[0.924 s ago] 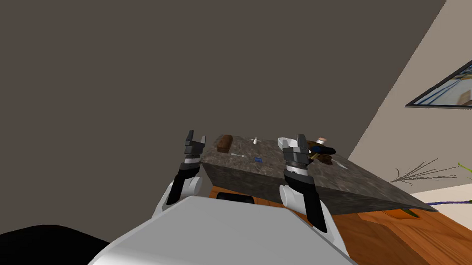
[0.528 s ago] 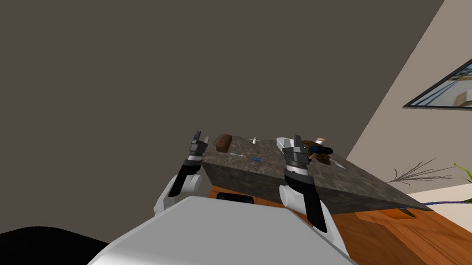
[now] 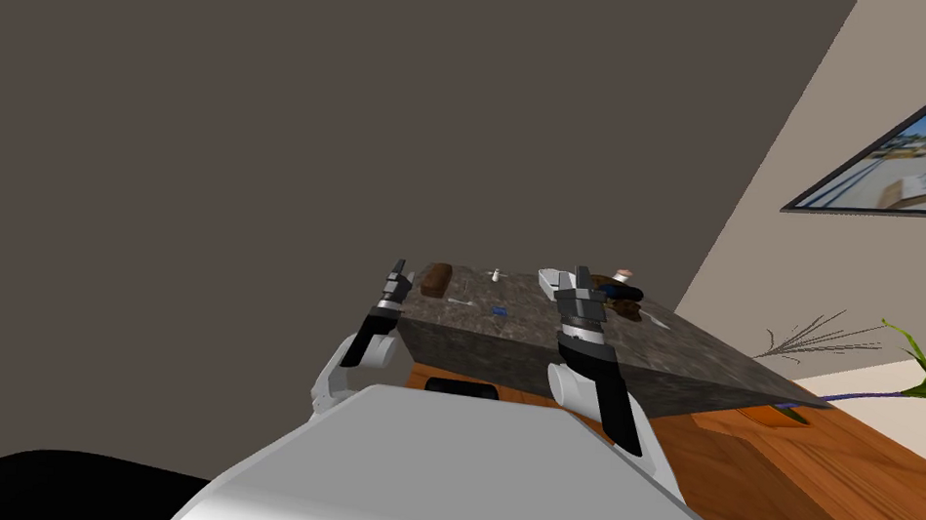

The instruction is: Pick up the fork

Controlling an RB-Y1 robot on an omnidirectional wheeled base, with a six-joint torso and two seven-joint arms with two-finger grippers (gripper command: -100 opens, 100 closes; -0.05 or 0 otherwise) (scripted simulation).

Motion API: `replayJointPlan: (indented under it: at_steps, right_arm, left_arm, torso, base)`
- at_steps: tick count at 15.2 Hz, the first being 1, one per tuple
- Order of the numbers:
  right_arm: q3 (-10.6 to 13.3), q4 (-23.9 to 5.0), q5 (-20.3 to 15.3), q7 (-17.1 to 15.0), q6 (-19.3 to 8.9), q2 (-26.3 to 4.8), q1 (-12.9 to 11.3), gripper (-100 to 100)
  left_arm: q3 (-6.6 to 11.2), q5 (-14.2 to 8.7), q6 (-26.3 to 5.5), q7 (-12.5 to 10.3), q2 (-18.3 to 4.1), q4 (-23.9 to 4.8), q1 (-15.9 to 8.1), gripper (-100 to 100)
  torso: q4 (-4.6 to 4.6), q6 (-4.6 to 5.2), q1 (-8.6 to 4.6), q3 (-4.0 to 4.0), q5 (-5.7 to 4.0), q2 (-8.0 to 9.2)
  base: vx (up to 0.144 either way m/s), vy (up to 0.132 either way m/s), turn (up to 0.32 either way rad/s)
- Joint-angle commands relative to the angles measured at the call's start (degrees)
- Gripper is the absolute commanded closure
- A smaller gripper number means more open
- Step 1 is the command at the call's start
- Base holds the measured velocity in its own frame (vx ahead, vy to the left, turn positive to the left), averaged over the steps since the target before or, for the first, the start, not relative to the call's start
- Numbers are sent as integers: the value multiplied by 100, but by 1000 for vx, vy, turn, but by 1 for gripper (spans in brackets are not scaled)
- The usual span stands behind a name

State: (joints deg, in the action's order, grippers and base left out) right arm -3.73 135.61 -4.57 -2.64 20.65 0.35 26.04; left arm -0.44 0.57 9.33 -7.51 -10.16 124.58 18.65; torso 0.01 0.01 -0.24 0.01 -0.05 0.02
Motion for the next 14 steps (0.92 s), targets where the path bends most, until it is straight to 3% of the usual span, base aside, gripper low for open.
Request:
replayJointPlan:
  at_steps: [1,4,6,9,11,12,14]
  right_arm:
    - [0,0,0,0,0,0,0,0]
    - [0,0,0,0,0,0,0,0]
    - [0,0,0,0,0,0,0,0]
    - [0,0,0,0,0,0,0,0]
    - [0,0,0,0,0,0,0,0]
    - [0,0,0,0,0,0,0,0]
    - [0,0,0,0,0,0,0,0]
  left_arm:
    - [4,-2,-189,22,-18,-90,-110,-100]
    - [32,-49,-587,105,-158,-411,-438,-100]
    - [32,-49,-738,105,-158,-411,-438,-100]
    - [63,-100,-1172,196,-270,-756,-800,-100]
    - [63,-100,-1345,196,-270,-767,-800,-100]
    - [80,-128,-1520,245,-317,-956,-992,-100]
    - [80,-128,-1667,245,-317,-956,-992,-100]
  torso:
    - [0,0,0,0,0,0]
    - [0,0,5,0,1,0]
    - [0,0,1,2,1,3]
    - [1,0,1,1,0,2]
    - [0,0,-3,0,0,1]
    - [0,0,1,0,0,0]
    - [0,0,3,0,1,1]
  base:
    - [-13,-36,4]
    - [-15,-47,0]
    - [-21,-47,3]
    - [-16,-56,2]
    - [-12,-56,3]
    - [-13,-46,3]
    - [-14,-41,-1]
